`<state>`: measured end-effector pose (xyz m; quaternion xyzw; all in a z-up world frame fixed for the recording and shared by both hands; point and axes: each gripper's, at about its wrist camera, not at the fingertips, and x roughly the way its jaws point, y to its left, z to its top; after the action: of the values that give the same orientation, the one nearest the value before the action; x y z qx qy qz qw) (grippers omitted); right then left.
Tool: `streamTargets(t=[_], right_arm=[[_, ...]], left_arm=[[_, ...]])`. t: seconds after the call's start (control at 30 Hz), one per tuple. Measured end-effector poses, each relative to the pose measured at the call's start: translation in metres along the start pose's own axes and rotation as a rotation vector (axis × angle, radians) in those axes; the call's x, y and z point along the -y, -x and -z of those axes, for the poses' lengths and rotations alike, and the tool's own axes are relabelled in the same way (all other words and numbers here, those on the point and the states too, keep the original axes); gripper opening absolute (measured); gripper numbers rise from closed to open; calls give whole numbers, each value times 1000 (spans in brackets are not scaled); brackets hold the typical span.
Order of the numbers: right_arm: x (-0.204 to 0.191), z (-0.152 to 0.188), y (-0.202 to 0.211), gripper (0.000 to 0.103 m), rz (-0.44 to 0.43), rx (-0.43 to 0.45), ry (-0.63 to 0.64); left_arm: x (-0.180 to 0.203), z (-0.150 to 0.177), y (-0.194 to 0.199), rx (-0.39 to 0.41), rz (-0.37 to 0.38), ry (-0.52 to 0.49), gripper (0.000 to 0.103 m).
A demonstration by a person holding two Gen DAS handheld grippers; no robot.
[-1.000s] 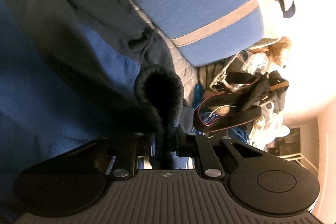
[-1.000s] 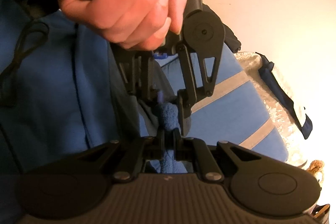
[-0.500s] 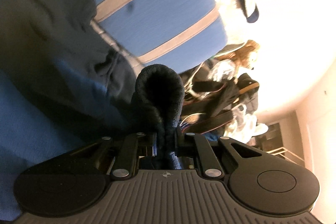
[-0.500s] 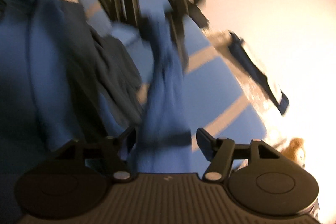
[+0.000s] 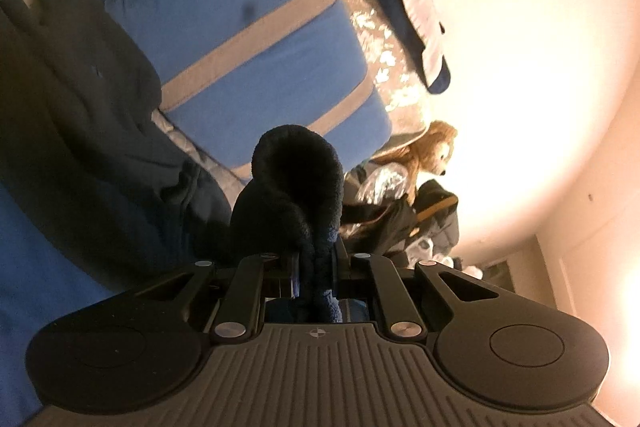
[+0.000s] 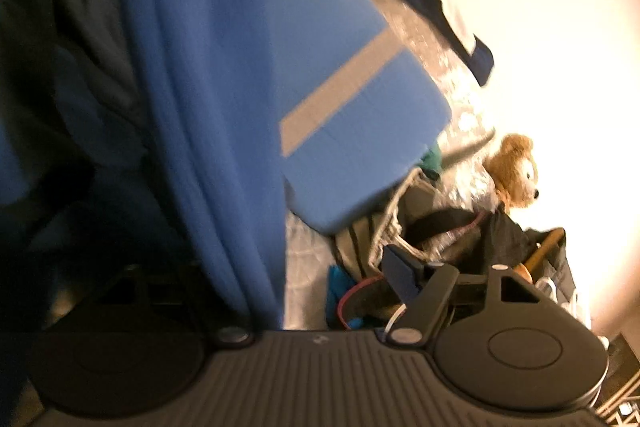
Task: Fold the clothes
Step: 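Carry the dark cuff with the left tool across the jacket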
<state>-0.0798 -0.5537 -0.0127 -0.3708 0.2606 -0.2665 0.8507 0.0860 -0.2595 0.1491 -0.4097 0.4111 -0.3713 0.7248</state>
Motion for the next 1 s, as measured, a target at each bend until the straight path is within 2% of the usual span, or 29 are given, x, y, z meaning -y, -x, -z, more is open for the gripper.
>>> streamTargets(t=[0.13, 0.3, 0.6, 0.73, 1.0], right_arm=[[6, 1, -11, 85, 8, -5, 39], [23, -4, -20, 91, -15, -19, -9], [65, -8, -40, 100, -206, -128, -355], [56, -2, -44, 103, -296, -182, -479], [41, 0, -59, 103, -469, -314, -639]], left_arm=[[1, -6, 9, 22, 7, 0, 13], [-4, -8, 19, 29, 13, 10, 13], [-17, -19, 41, 69, 14, 39, 13], [-15, -29, 51, 111, 26, 39, 13], [-13, -58, 81, 223, 31, 48, 13]])
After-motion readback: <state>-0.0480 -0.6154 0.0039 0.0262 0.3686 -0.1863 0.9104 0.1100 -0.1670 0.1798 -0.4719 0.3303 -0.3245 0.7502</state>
